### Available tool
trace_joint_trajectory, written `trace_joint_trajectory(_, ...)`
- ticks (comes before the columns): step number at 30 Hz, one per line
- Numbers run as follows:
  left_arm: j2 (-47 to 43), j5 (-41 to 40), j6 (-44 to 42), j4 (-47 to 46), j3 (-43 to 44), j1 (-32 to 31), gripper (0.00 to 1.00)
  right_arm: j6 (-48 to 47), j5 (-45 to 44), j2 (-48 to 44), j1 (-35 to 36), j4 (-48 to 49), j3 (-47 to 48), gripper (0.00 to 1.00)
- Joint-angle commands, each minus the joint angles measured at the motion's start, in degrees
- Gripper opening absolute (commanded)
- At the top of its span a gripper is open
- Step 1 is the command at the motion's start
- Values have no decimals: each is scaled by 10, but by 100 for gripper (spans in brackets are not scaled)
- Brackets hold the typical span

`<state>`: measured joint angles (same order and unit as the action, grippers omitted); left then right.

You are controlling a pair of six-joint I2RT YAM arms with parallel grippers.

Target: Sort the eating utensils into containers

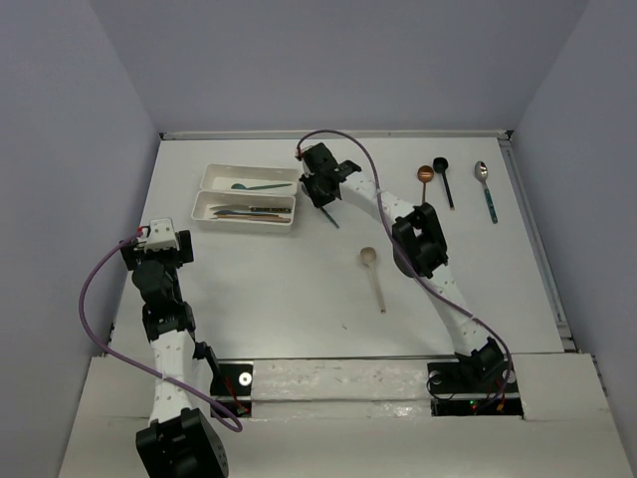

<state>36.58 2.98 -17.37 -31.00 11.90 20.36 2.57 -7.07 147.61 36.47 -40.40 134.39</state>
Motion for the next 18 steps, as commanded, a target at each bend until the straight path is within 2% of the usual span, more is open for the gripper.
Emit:
trace_joint_trajectory(1, -5, -3, -11, -31, -2, 4, 99, 23, -27, 5, 4, -55, -33, 0)
trace_joint_trajectory(6, -5, -14, -16, -35, -6, 4, 99, 48, -25, -51, -3, -32, -54, 0)
trace_joint_trajectory(9, -5, -13, -16, -35, -6, 4, 99, 39, -38, -141, -3, 31, -83, 0)
trace_joint_trajectory(10, -5, -12, -15, -34, -7, 3, 99, 29, -45, -141, 3, 31, -94, 0)
trace_joint_trajectory(11, -6, -11, -16, -36, -6, 4, 99, 17, -55, -190, 9, 83, -130, 0)
trace_joint_trajectory(12, -6, -11, -17, -35, -6, 4, 99, 1, -72, -215, 18, 115, -153, 0)
trace_joint_trajectory(13, -5, -10, -15, -37, -6, 4, 99, -53, -106, -261, 44, 202, -177, 0)
trace_joint_trajectory(14, -5, -4, -14, -38, -6, 3, 99, -86, -117, -280, 59, 246, -203, 0)
trace_joint_trajectory(15, -4, 1, -12, -39, -1, 3, 99, -156, -130, -294, 92, 331, -246, 0)
trace_joint_trajectory(18, 3, 25, 1, -26, 17, 4, 99, -252, -126, -291, 132, 393, -257, 0)
